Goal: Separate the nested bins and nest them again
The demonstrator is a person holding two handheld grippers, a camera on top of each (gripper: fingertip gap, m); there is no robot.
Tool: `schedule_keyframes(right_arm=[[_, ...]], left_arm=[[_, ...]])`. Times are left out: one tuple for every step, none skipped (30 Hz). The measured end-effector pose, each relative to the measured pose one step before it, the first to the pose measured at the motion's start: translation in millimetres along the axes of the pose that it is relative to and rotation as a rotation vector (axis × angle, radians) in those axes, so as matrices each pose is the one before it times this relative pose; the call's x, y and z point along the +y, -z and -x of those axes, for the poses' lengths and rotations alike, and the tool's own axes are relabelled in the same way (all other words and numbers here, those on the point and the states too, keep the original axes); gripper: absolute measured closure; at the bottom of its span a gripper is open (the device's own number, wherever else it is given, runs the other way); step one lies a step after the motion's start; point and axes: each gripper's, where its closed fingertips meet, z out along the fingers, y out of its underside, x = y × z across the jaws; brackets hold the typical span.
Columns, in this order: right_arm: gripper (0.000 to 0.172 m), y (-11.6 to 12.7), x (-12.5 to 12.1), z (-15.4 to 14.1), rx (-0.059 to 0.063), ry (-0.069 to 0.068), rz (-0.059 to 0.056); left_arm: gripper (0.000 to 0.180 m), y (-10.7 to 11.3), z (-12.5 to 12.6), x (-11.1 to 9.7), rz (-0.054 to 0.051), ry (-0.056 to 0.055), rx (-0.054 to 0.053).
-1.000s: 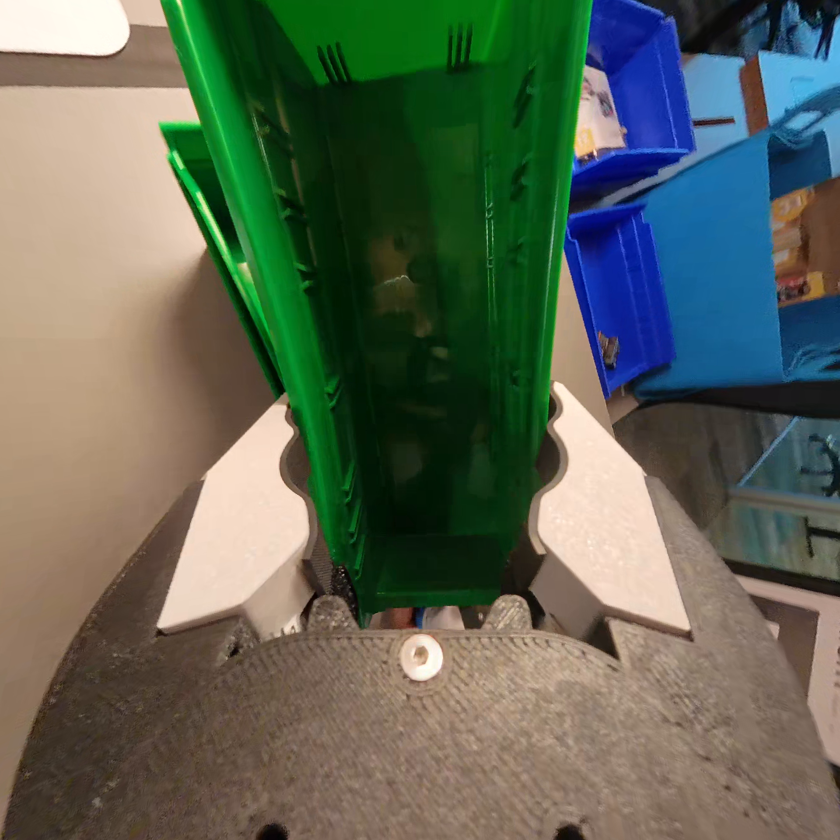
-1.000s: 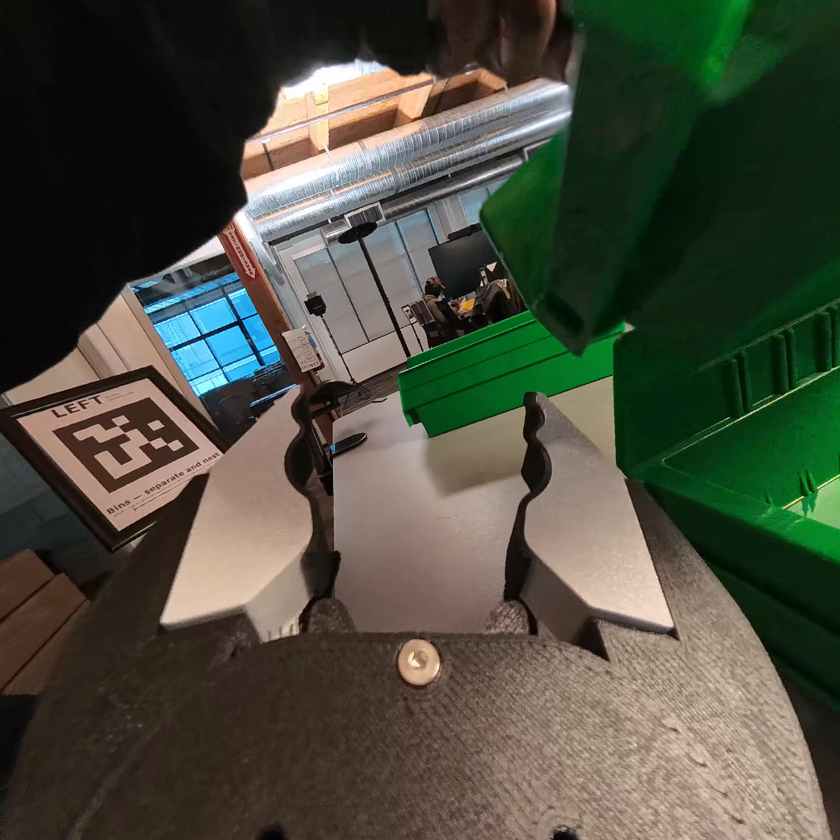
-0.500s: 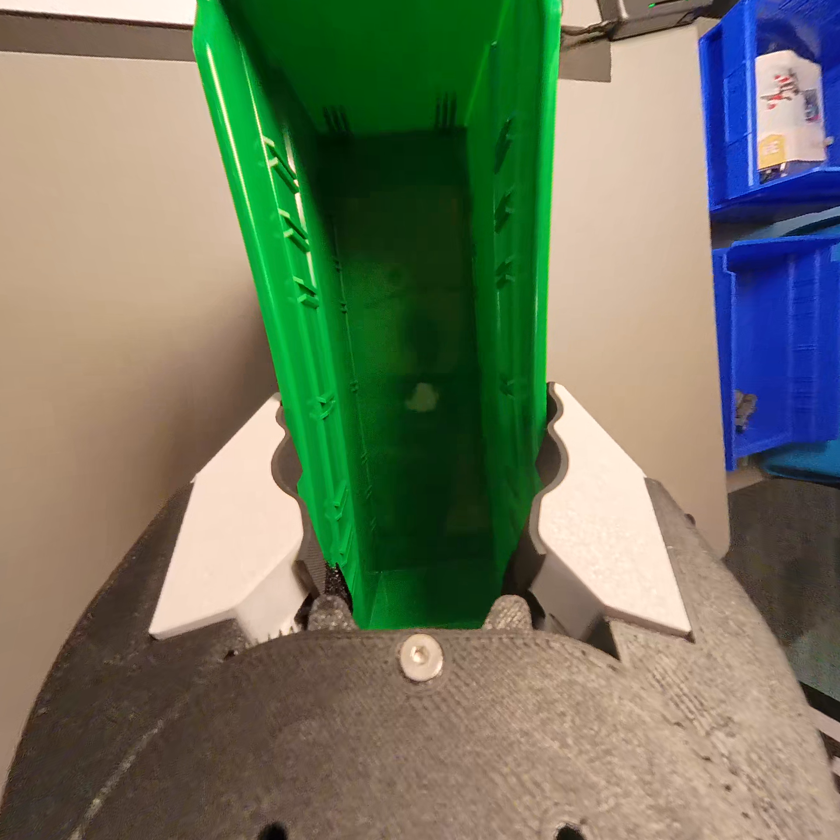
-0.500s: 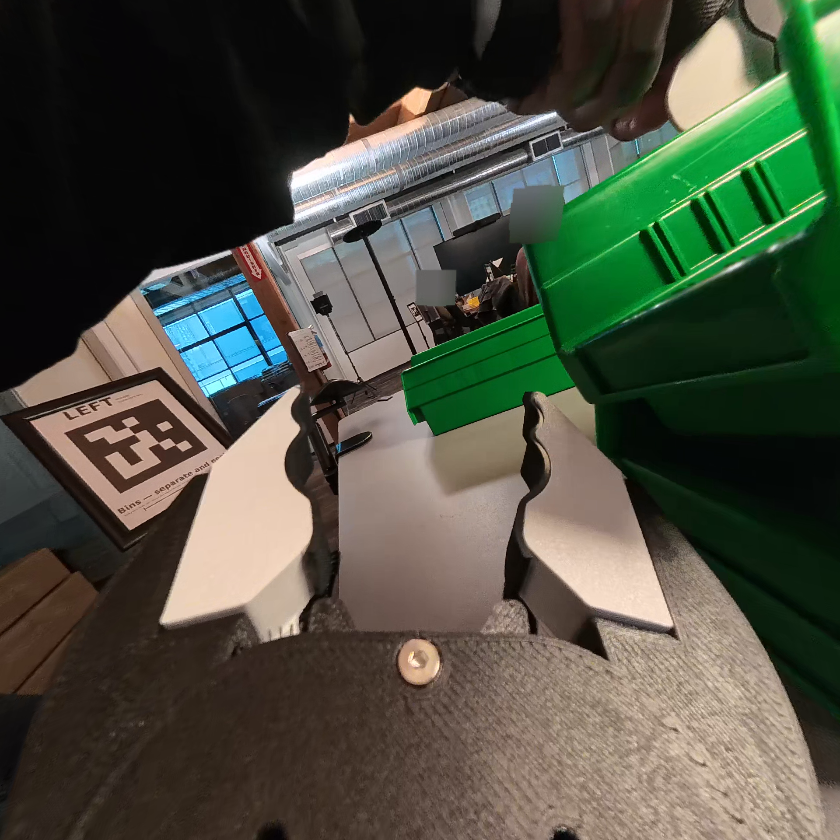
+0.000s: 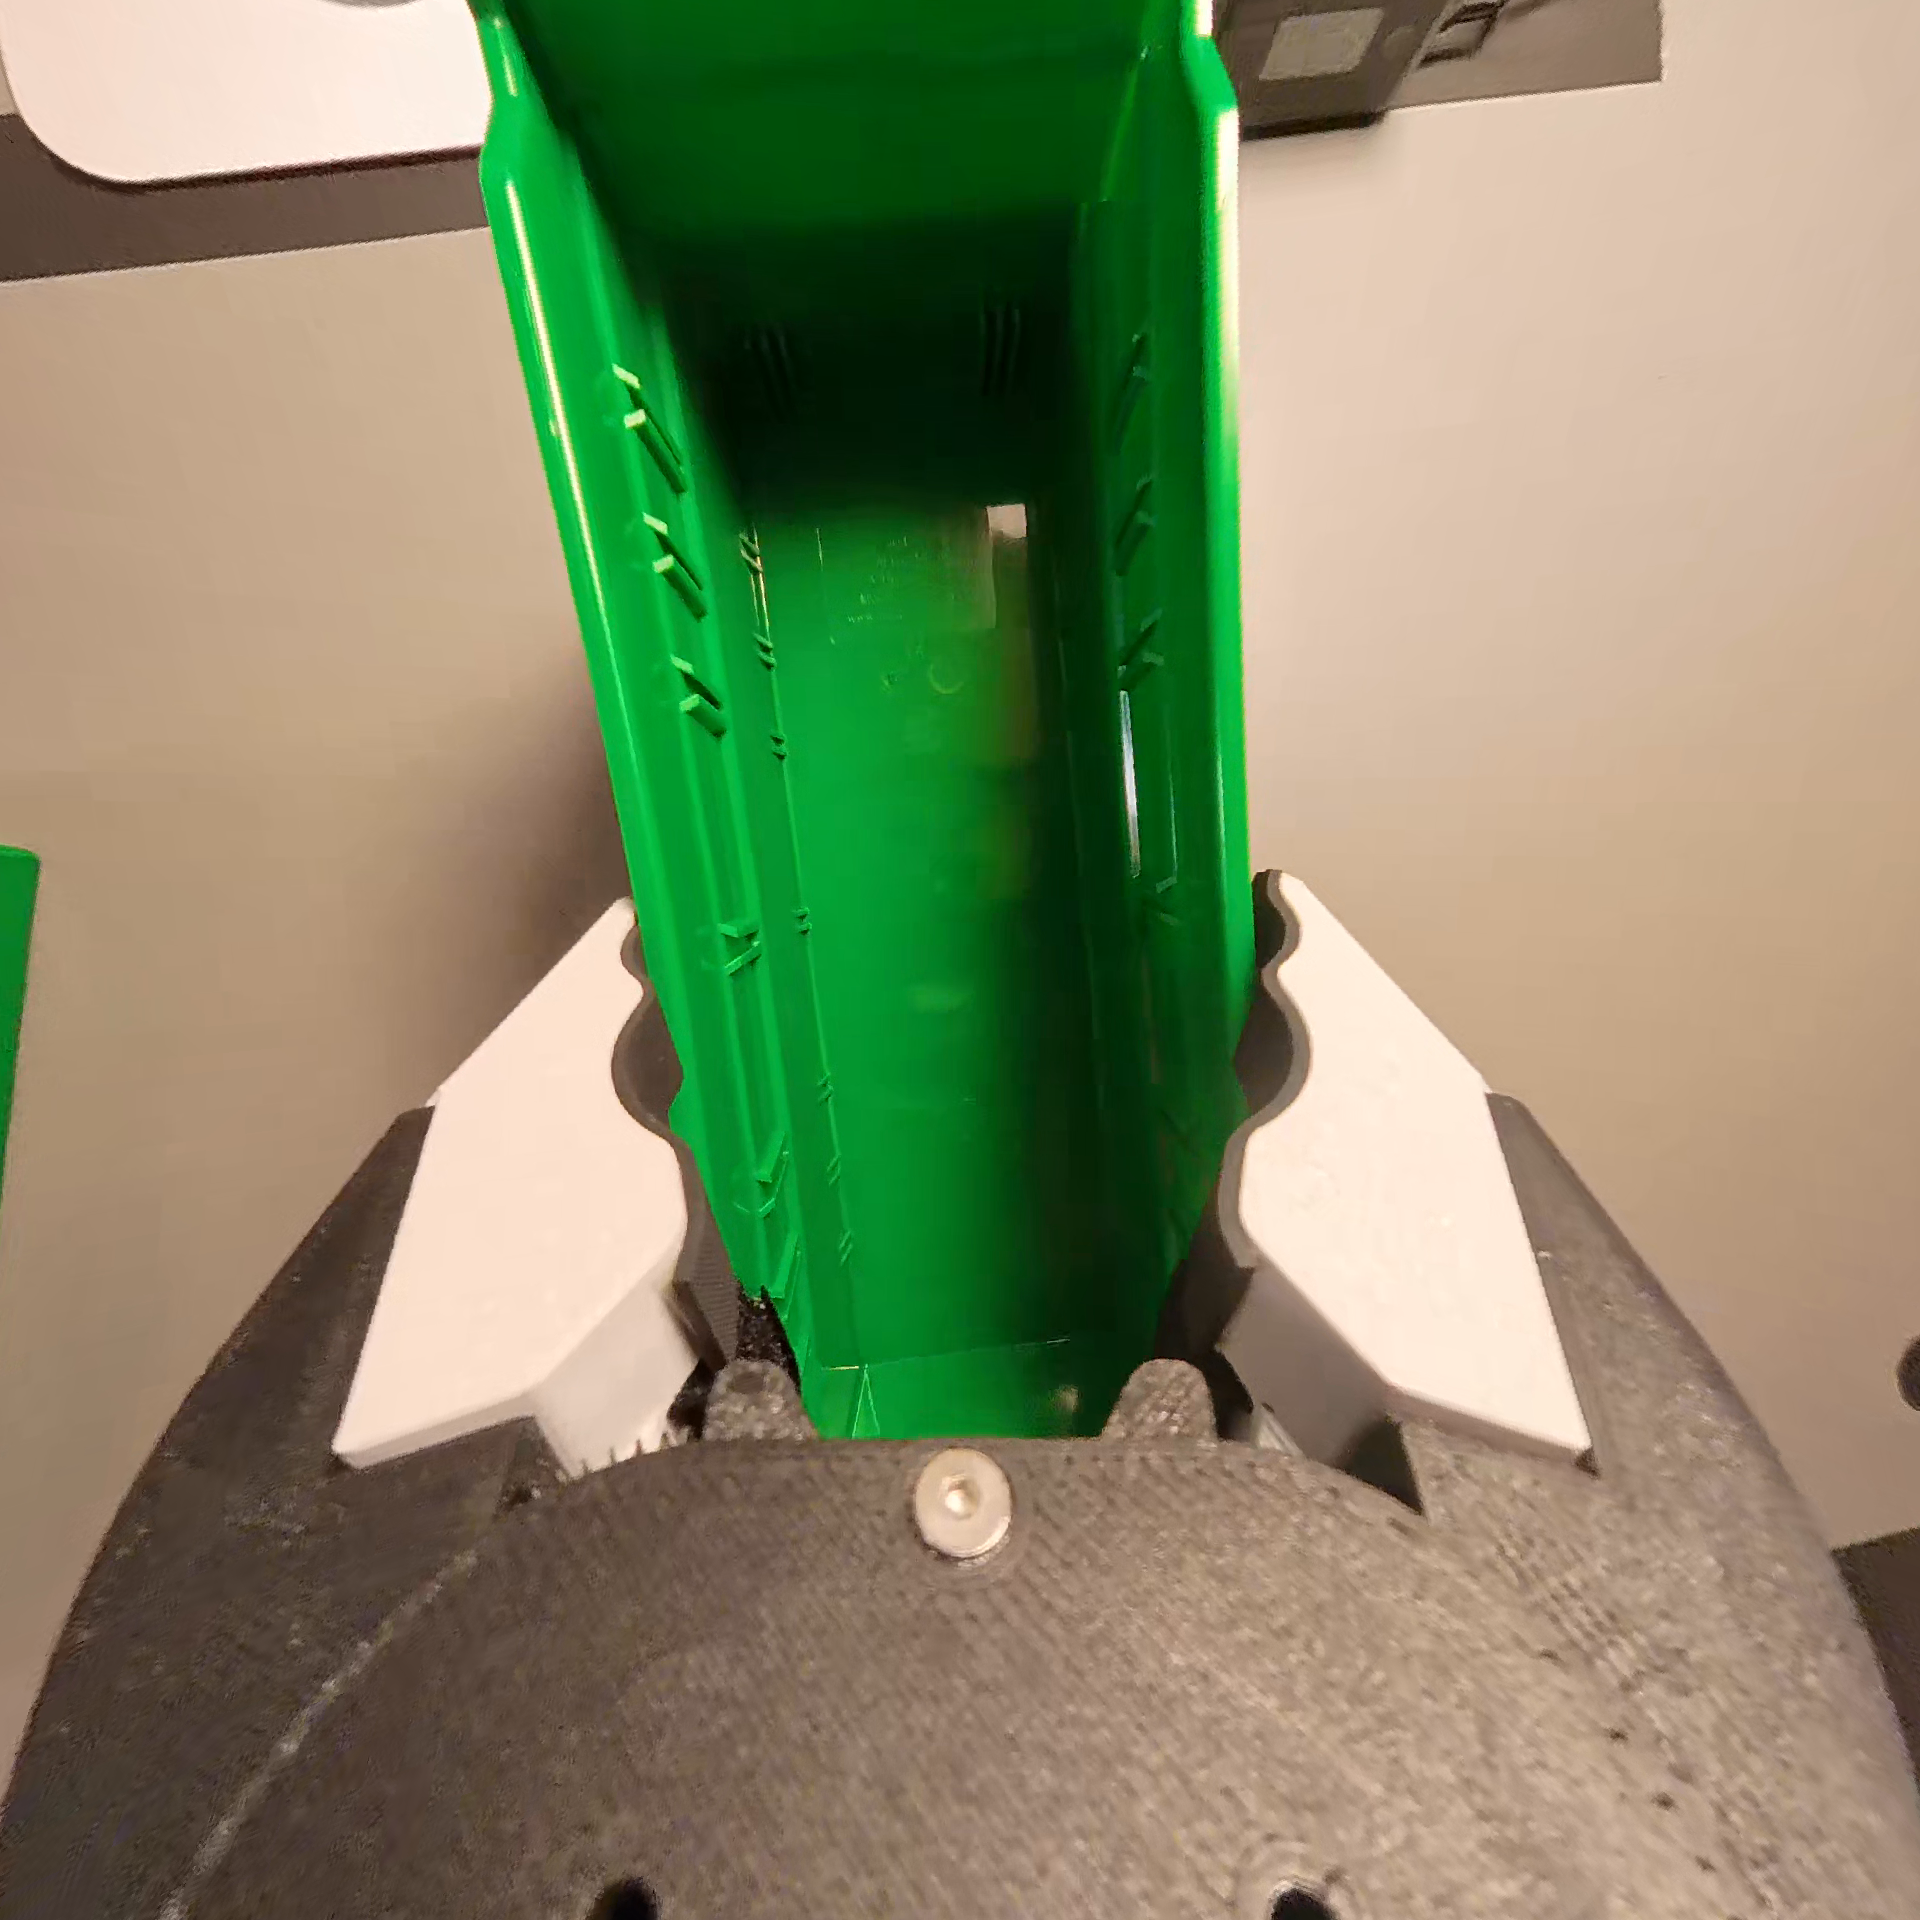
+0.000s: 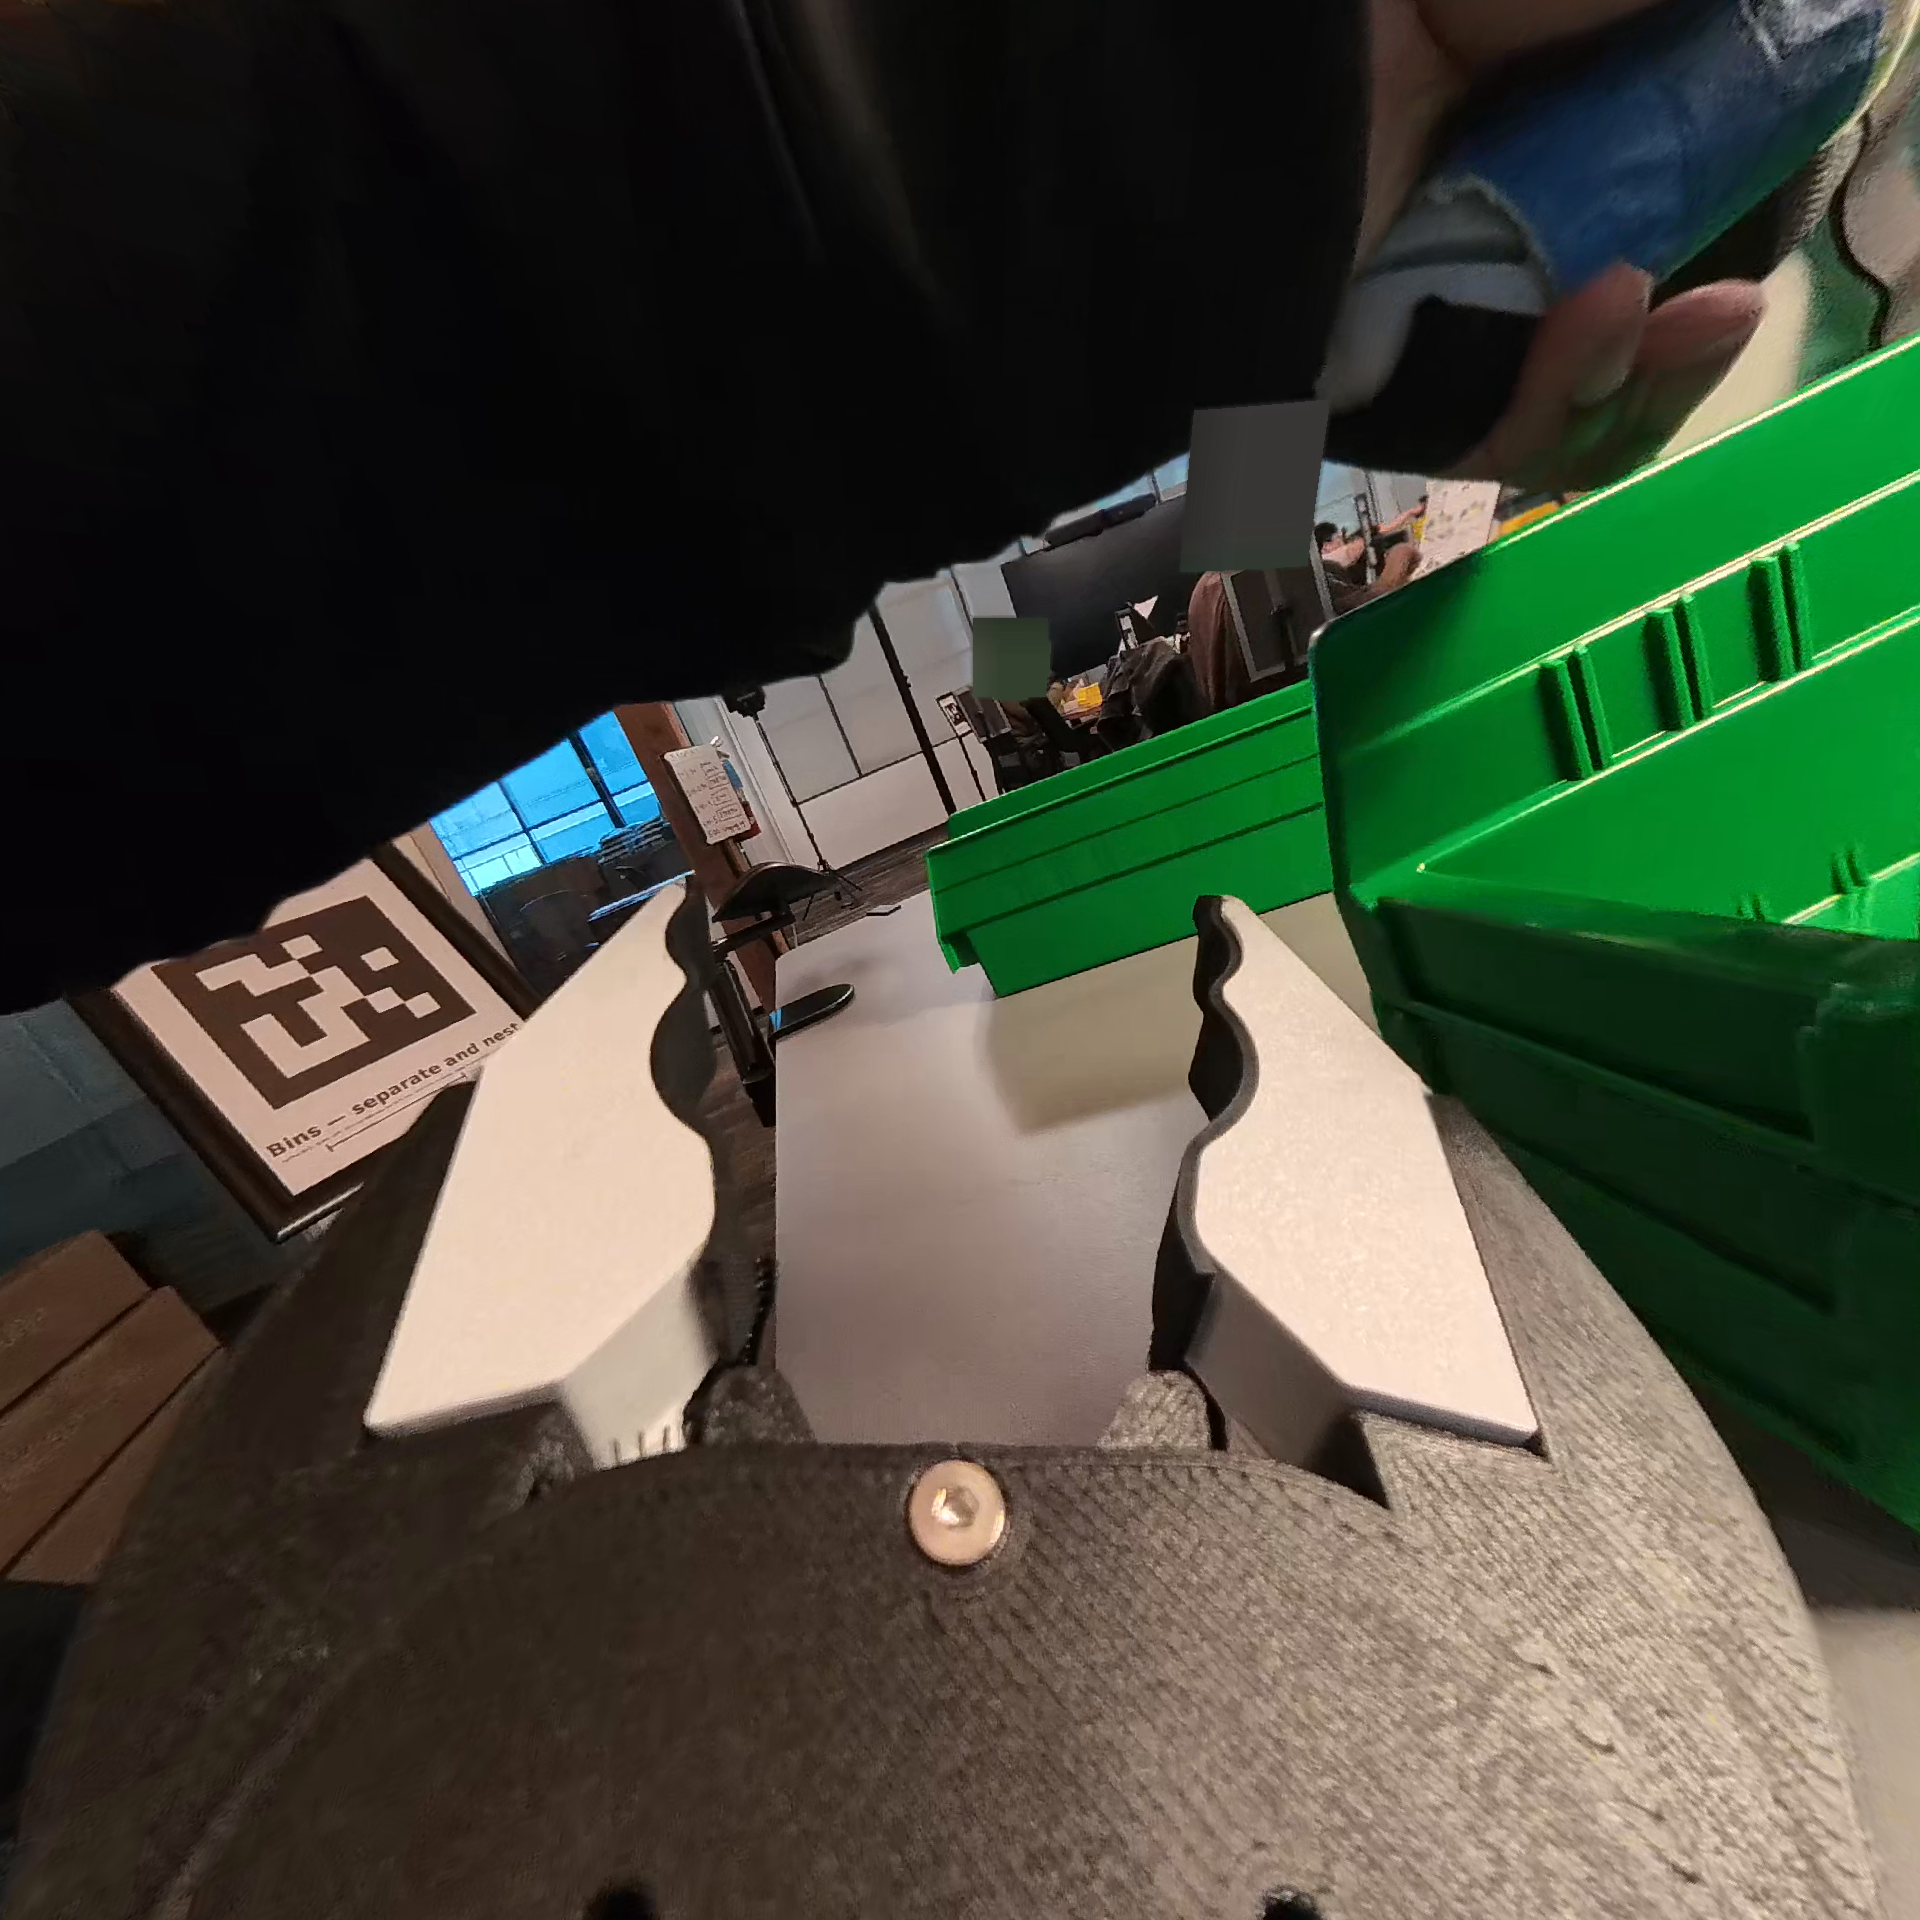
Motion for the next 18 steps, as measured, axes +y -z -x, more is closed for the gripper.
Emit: schedule_keyframes(right_arm=[[0.077, -0.11, 0.19, 0.06, -0.0009, -0.0005, 0.0013], [0.077, -0.20, 0.24, 0.09, -0.0017, -0.0015, 0.0018], [0.077, -0.16, 0.35, -0.04, -0.0010, -0.0015, 0.0020], [0.077, -0.16, 0.19, 0.00, -0.0007, -0.0012, 0.0014], [0.077, -0.03, 0.04, 0.08, -0.0008, -0.0006, 0.0004], [0.077, 0.01, 0.05, 0.01, -0.0002, -0.0003, -0.0003], [0.077, 0.10, -0.10, -0.01, 0.0002, 0.0001, -0.0005], [0.077, 0.08, -0.14, 0.09, -0.0004, -0.0002, -0.0008], [0.077, 0.09, -0.16, 0.00, -0.0007, -0.0007, -0.0012], [0.077, 0.16, -0.14, -0.07, 0.0005, -0.0008, -0.0011], [0.077, 0.04, -0.11, 0.01, -0.0002, -0.0004, -0.0005], [0.077, 0.00, 0.09, 0.18, -0.0005, 0.0002, 0.0002], [0.077, 0.02, 0.04, 0.02, -0.0002, 0.0002, 0.0003], [0.077, -0.06, 0.06, 0.02, 0.0002, -0.0001, 0.0002], [0.077, 0.00, 0.00, 0.18, -0.0013, 0.0000, 0.0000], [0.077, 0.21, -0.11, 0.34, -0.0014, 0.0005, -0.0008], [0.077, 0.19, -0.11, 0.13, -0.0004, 0.0009, -0.0014], [0.077, 0.11, -0.19, 0.27, -0.0013, 0.0002, -0.0012]], left_arm=[[0.070, -0.70, 5.80, -0.45, 0.0023, -0.0008, -0.0130], [0.070, -0.72, 6.94, -0.47, 0.0016, -0.0026, -0.0191], [0.070, -0.72, 7.85, -0.89, -0.0005, 0.0036, -0.0196], [0.070, -0.82, 7.90, -1.04, -0.0003, 0.0148, -0.0118], [0.071, -0.80, 7.52, -1.28, -0.0024, 0.0188, -0.0034], [0.070, -0.83, 7.26, -1.41, -0.0031, 0.0123, -0.0014], [0.069, -0.49, 7.53, -1.21, -0.0019, 0.0062, -0.0046], [0.068, -0.41, 8.05, -1.01, -0.0005, 0.0049, -0.0088], [0.067, -0.39, 8.06, -0.72, 0.0001, 0.0051, -0.0073], [0.065, -0.20, 7.25, -0.53, -0.0007, 0.0053, -0.0033], [0.063, -0.15, 6.76, -0.22, -0.0017, 0.0022, -0.0024], [0.060, 0.15, 5.78, 0.15, -0.0032, -0.0030, -0.0001], [0.057, 0.78, 4.11, 0.51, -0.0053, -0.0097, 0.0046], [0.054, 2.07, 1.30, 0.71, -0.0086, -0.0157, 0.0169], [0.046, 5.02, -2.11, 0.05, -0.0155, -0.0154, 0.0355], [0.041, 8.51, -3.84, -1.92, -0.0271, -0.0115, 0.0456], [0.038, 11.62, -3.40, -2.83, -0.0338, -0.0099, 0.0425], [0.036, 14.11, -2.47, -2.99, -0.0341, -0.0158, 0.0368]])
